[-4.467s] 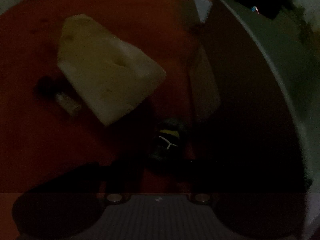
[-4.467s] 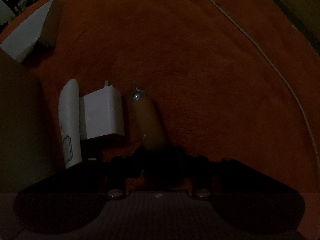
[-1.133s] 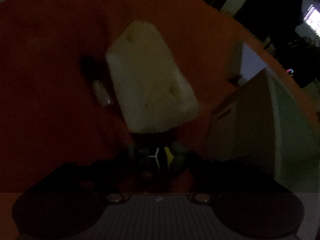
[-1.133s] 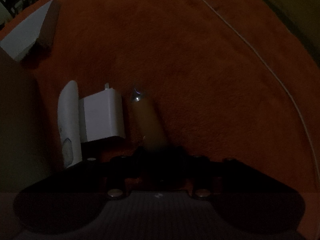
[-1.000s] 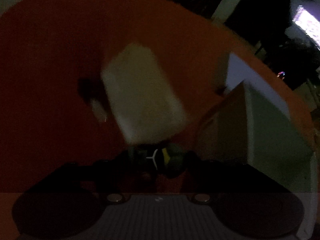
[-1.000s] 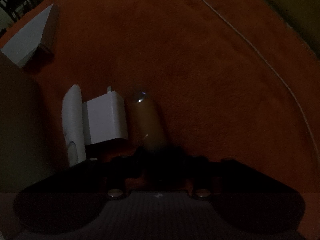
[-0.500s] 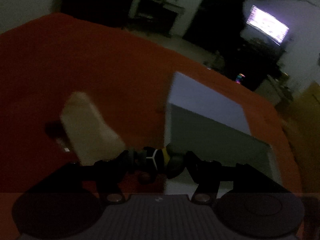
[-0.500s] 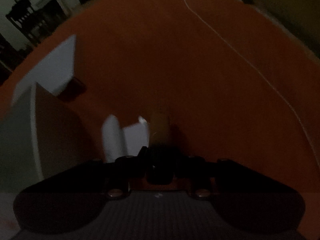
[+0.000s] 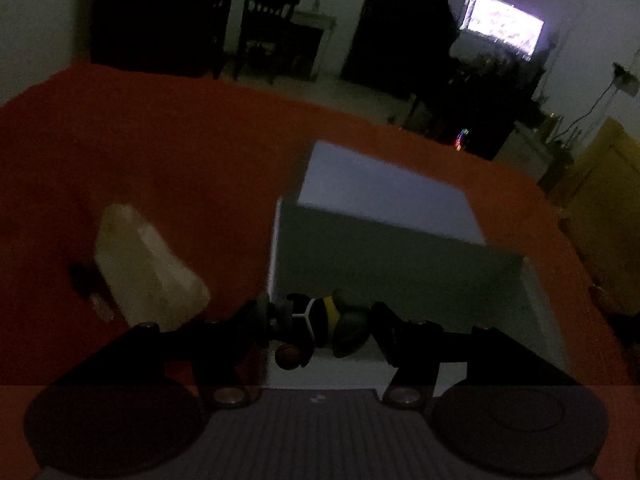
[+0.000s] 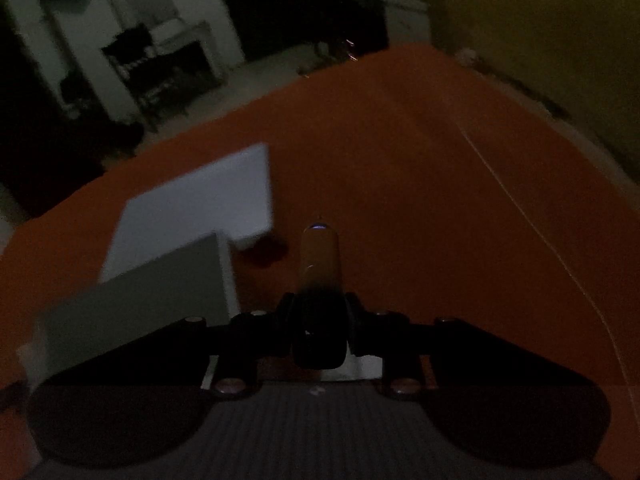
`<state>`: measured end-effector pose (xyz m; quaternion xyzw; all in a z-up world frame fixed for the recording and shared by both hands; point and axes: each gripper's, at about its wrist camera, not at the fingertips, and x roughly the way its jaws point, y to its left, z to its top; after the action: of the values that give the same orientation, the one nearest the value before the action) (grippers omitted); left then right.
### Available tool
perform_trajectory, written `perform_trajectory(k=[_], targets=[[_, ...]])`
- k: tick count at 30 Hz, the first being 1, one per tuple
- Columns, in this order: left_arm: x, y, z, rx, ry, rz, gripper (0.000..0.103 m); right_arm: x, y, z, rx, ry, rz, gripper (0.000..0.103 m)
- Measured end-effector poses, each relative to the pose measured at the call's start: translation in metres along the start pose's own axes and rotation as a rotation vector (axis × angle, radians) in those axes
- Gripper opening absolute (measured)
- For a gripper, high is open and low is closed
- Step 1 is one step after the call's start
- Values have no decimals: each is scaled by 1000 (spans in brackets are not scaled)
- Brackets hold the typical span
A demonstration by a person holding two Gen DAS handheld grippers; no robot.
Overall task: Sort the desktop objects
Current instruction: 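Carry the orange bottle into the box with the right tool while the left tool drops the figurine in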
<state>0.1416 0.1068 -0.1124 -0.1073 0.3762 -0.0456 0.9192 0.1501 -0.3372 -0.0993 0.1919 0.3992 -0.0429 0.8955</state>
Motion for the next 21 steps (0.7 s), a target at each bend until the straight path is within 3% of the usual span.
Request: perform_trajectory(k=[5, 10, 21], targets=[[-9, -25, 2, 64, -20, -49, 55, -8, 28, 8, -51, -7, 83, 28], [11, -43, -13, 86, 21, -54, 55, 2, 56, -1, -77, 58, 201, 28], [55, -55, -38, 103, 148, -32, 55, 49, 77, -34, -139, 224, 198, 28]])
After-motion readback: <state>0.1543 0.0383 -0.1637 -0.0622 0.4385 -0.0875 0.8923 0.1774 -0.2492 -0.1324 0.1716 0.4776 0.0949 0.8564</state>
